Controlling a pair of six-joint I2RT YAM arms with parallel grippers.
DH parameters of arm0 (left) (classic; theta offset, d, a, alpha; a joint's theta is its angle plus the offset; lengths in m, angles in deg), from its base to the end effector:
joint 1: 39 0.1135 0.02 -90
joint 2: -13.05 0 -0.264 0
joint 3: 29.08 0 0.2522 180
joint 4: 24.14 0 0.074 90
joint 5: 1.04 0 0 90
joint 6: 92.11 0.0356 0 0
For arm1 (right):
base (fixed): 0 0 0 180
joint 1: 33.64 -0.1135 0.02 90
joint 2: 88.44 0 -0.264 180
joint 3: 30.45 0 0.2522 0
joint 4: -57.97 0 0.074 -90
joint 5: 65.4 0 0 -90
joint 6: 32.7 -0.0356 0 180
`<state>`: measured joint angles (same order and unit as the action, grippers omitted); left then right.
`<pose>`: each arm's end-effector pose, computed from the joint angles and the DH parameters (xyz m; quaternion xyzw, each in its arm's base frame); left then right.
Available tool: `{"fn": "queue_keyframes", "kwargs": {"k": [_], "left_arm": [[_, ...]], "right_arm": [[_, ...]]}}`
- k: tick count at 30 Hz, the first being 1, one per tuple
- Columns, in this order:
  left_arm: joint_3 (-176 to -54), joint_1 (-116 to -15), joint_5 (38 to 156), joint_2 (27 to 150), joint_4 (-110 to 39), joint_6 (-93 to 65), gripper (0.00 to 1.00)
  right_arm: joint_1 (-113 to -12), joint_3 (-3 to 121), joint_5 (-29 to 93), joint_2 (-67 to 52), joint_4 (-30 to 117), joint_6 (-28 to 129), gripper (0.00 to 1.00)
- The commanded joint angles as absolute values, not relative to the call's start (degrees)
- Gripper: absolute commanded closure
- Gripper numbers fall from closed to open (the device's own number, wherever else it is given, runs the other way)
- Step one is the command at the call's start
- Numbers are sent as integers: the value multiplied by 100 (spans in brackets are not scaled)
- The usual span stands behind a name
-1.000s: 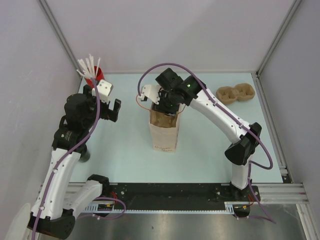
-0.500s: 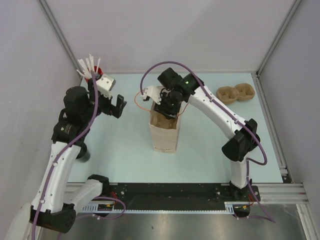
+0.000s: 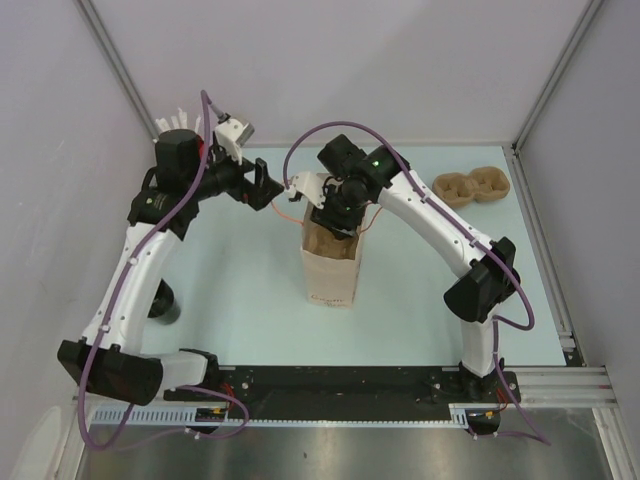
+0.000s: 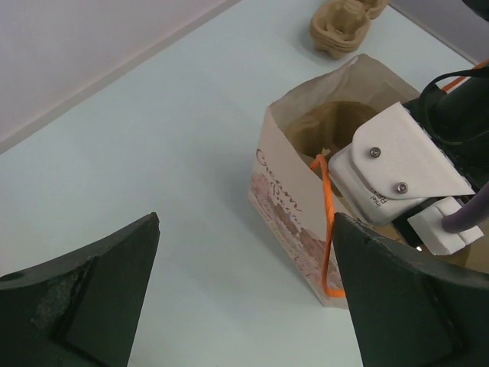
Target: Pack the takeout coffee
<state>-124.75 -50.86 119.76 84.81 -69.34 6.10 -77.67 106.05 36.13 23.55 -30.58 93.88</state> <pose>0.2560 -0.0724 0.4285 0.2863 0.7576 -0.2364 0.5368 0.2798 0.2803 0.3650 -0.6443 0.7248 0.1122 0.2166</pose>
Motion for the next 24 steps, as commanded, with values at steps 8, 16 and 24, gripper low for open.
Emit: {"fn": "queue_keyframes", "kwargs": {"k": [8, 16, 24], "left_arm": [[-12651, -5069, 12895, 8476, -6910, 431, 31], [-12739, -5078, 12728, 8652, -6989, 466, 89], [-12581, -5078, 11937, 8503, -6708, 256, 100]], "right_arm": [[-7697, 10838, 3717, 2310, -3085, 9298, 62], [-7697, 10724, 3691, 2301, -3129, 9325, 62], [-7697, 10557, 3647, 2354, -3287, 9404, 62]]}}
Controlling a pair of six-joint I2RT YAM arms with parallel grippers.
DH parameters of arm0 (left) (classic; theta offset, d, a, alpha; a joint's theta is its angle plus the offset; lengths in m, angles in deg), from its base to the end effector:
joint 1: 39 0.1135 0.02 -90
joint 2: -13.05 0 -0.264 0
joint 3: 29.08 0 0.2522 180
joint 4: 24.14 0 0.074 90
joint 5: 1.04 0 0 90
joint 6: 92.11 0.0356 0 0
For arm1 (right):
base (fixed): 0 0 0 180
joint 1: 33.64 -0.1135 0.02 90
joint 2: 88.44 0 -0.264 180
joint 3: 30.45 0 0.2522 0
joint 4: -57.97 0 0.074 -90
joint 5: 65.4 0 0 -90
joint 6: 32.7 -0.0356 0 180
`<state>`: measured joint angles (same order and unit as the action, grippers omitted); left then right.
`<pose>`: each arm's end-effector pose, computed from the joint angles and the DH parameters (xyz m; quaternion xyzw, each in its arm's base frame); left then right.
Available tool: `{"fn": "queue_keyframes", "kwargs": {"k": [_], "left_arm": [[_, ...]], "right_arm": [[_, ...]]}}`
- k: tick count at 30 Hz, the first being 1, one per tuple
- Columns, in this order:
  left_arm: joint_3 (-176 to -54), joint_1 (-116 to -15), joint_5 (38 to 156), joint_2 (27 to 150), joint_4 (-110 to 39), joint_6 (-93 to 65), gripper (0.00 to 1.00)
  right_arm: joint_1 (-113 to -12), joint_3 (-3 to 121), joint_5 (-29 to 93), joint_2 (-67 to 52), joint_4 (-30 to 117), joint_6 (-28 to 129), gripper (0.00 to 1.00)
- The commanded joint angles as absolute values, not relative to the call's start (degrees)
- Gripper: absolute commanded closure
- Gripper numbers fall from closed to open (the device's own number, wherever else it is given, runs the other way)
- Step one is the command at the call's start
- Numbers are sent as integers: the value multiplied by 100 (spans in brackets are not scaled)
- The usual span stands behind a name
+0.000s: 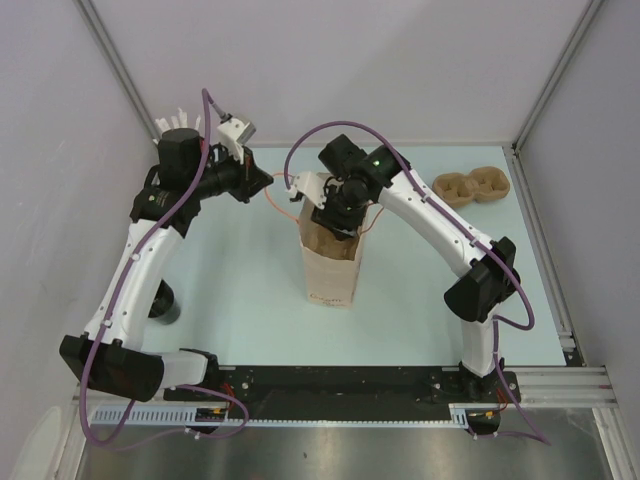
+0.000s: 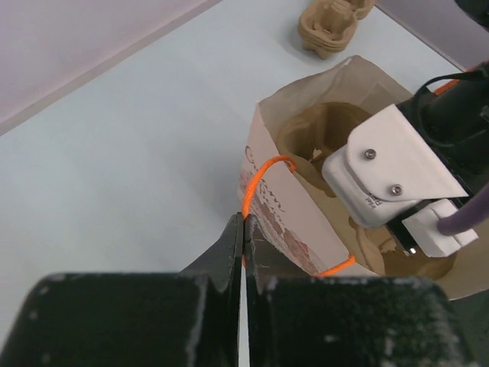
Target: Pack the takeout coffee
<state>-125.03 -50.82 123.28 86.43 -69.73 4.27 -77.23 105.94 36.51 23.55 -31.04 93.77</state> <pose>0.2627 -0.0755 0.4228 0.2868 0.7611 -0.2708 0.5150 0.2812 0.2778 0.3642 -0.6415 0.7283 0.1146 0.2119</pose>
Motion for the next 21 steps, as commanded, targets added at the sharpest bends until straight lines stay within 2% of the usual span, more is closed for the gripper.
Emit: {"fn": "queue_keyframes", "kwargs": {"k": [1, 21], "left_arm": [[-12572, -5078, 11893, 8494, -6699, 255, 100], [-12238, -5183, 10778, 8301, -6409, 185, 100]], "right_arm": [[-7706, 10513, 3656, 2362, -3296, 9404, 62], [-7653, 10733, 3744, 2898, -4087, 9658, 63]]}}
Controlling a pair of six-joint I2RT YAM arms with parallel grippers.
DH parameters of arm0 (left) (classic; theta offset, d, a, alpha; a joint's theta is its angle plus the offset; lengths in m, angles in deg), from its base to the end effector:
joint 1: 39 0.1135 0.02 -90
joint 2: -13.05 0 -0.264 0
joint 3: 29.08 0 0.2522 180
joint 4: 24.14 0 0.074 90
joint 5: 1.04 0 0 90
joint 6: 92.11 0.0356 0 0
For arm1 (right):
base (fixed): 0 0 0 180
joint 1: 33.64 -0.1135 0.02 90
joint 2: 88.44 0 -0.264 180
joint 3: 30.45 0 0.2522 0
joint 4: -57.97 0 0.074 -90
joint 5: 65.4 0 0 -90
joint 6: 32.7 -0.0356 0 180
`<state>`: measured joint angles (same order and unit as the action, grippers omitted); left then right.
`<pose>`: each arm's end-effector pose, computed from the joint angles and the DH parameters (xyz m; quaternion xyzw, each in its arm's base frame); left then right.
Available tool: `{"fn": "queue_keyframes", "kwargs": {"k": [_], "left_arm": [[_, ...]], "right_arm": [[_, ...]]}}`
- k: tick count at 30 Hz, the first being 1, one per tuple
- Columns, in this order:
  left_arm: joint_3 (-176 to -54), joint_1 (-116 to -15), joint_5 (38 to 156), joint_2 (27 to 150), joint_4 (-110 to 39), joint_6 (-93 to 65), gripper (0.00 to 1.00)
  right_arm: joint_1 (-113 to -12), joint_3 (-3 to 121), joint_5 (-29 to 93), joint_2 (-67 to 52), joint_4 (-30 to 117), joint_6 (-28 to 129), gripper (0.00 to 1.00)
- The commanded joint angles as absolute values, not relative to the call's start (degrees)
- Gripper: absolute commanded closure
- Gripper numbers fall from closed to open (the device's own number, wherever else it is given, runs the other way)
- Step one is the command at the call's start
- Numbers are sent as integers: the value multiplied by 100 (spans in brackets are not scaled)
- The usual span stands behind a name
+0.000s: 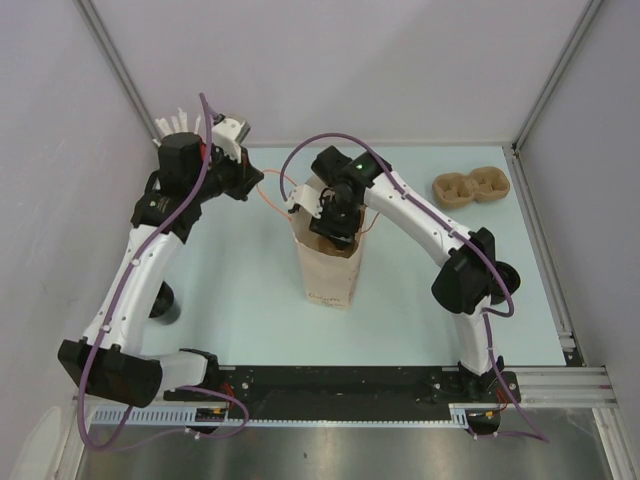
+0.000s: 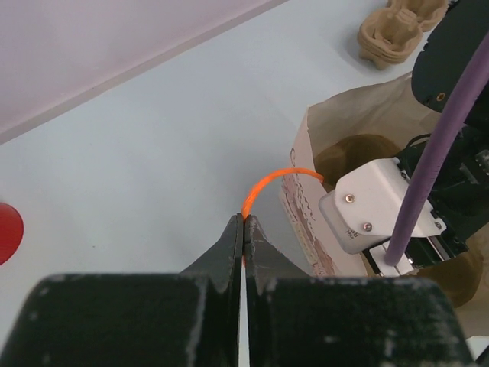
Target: Pack the takeout coffee
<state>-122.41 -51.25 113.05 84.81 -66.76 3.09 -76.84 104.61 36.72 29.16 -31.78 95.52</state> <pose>0.2620 -0.0718 0.4187 0.2391 0.7790 -0.2057 0.5420 0.2981 0.2902 0.3195 -0.6532 0.7342 0.1109 0.1484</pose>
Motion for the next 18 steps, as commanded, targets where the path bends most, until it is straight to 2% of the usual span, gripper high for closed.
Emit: {"fn": "queue_keyframes", "kwargs": {"k": [1, 18], "left_arm": [[-12238, -5201, 10681, 8309, -6418, 202, 100], [-12300, -5289, 9968, 8371, -6435, 220, 100]], "right_arm": [[-7653, 10741, 3744, 2898, -4096, 9650, 63], [-7644, 10610, 3761, 2854, -4157, 9711, 65]]}}
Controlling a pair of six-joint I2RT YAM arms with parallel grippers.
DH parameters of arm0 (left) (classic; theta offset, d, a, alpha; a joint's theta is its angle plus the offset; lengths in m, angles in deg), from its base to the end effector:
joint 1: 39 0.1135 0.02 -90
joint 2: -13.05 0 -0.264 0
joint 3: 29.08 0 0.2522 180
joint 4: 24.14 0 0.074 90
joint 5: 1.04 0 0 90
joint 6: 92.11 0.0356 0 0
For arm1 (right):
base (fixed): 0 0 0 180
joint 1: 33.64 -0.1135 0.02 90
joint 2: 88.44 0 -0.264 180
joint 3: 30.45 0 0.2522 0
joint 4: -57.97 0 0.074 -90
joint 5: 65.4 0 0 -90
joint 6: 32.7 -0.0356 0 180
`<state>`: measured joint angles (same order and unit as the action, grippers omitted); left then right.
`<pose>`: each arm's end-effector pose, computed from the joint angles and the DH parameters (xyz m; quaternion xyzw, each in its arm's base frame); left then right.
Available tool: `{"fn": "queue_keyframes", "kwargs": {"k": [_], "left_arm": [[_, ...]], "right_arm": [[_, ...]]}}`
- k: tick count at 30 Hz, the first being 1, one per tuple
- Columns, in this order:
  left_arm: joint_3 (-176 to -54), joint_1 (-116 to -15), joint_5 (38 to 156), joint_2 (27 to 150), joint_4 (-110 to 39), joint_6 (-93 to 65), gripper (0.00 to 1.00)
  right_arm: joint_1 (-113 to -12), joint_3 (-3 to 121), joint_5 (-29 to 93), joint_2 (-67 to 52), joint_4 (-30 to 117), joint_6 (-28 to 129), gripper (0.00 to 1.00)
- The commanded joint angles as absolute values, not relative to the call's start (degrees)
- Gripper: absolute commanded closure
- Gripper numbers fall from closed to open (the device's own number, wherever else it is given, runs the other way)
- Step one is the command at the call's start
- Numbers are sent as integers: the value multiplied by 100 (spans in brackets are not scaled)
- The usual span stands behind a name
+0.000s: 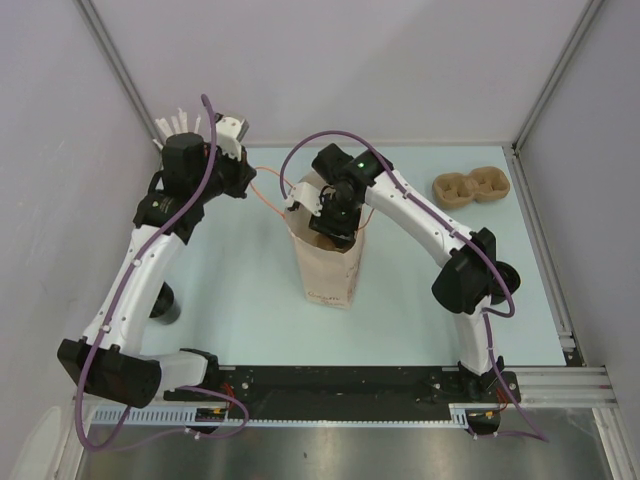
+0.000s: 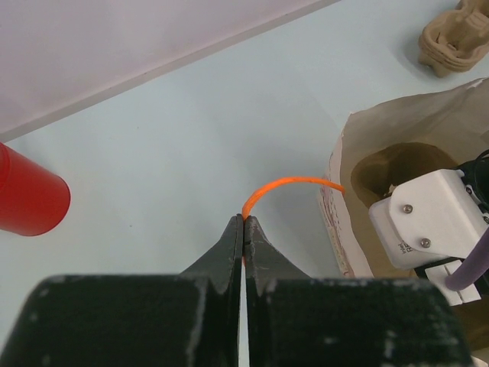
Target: Pack the takeout coffee
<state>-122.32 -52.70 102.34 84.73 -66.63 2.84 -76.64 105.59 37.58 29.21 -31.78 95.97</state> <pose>0.2633 -0.0727 0.4180 0.1977 0.7967 -0.1386 0.5541 0.2992 0.2900 0.3239 -0.6550 0.7299 0.1175 0.1566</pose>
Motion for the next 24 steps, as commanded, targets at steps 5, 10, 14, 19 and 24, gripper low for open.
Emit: {"fn": "queue_keyframes", "kwargs": {"k": [5, 10, 14, 19, 24], "left_arm": [[-12379, -5298, 10038, 8327, -6418, 238, 100], [-12405, -5333, 10214, 8266, -6400, 238, 100], [-12414, -5342, 10284, 8178, -6400, 238, 100], [-12414, -5350, 10276, 8116, -6374, 255, 100], [-12432, -5359, 10267, 8134, -6374, 264, 100]], "right_arm": [[-7635, 10539, 3726, 2890, -4228, 9729, 67], [-7635, 10487, 3665, 2977, -4272, 9720, 66], [-7635, 10416, 3665, 3013, -4272, 9720, 67], [-7635, 10258, 3612, 3039, -4272, 9729, 67], [-7627, 10214, 3594, 3100, -4263, 9711, 67]]}}
